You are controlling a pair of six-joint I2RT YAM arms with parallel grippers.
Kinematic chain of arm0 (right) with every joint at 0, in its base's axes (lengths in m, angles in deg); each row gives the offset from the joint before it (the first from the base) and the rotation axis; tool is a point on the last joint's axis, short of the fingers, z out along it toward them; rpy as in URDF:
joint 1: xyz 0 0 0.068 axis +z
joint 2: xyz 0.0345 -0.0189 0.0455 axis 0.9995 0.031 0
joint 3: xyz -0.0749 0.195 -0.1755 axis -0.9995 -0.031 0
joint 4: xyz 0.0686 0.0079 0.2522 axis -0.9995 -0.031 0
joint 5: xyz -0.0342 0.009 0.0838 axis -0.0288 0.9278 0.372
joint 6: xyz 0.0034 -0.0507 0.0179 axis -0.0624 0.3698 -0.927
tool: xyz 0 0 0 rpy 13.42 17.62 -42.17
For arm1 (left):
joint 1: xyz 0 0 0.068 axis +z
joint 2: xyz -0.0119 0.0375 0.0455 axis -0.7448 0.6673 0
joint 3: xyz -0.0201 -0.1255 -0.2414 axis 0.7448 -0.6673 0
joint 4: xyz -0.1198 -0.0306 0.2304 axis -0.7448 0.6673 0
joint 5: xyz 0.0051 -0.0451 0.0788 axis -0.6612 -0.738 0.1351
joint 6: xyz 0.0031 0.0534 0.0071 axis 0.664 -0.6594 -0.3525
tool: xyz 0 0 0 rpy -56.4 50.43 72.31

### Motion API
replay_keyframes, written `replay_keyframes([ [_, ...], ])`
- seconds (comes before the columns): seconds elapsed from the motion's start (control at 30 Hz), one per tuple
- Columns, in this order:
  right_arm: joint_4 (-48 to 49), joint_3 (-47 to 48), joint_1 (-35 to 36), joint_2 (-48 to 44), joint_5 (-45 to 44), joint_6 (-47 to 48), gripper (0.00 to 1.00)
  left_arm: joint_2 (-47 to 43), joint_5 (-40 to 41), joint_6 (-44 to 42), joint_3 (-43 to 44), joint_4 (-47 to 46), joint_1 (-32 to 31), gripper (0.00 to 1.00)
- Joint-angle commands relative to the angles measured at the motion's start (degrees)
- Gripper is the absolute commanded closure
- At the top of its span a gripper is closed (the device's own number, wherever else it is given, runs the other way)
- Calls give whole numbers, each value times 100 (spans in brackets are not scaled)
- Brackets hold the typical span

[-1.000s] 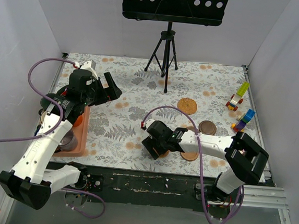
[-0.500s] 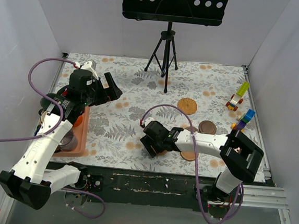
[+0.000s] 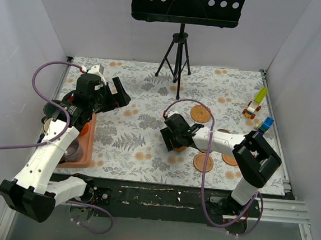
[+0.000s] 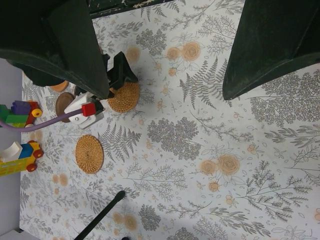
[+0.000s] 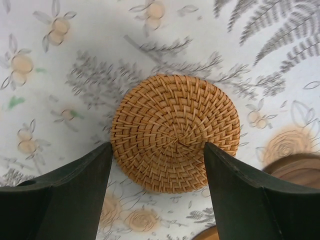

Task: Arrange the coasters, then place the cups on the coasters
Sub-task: Move the coaster to the center of the board.

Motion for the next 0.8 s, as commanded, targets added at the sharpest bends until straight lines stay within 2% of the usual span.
replay_keyframes([
  [0.0,-299,58,-472,471,-201,202,23,47,269,-120,139,-82,-24,2],
  [0.37,-422,235,-1272,621,-201,316,23,117,375,-111,182,-91,-15,2],
  [0.77,-519,-152,-1641,314,-342,62,23,188,296,-120,209,-126,-15,2],
])
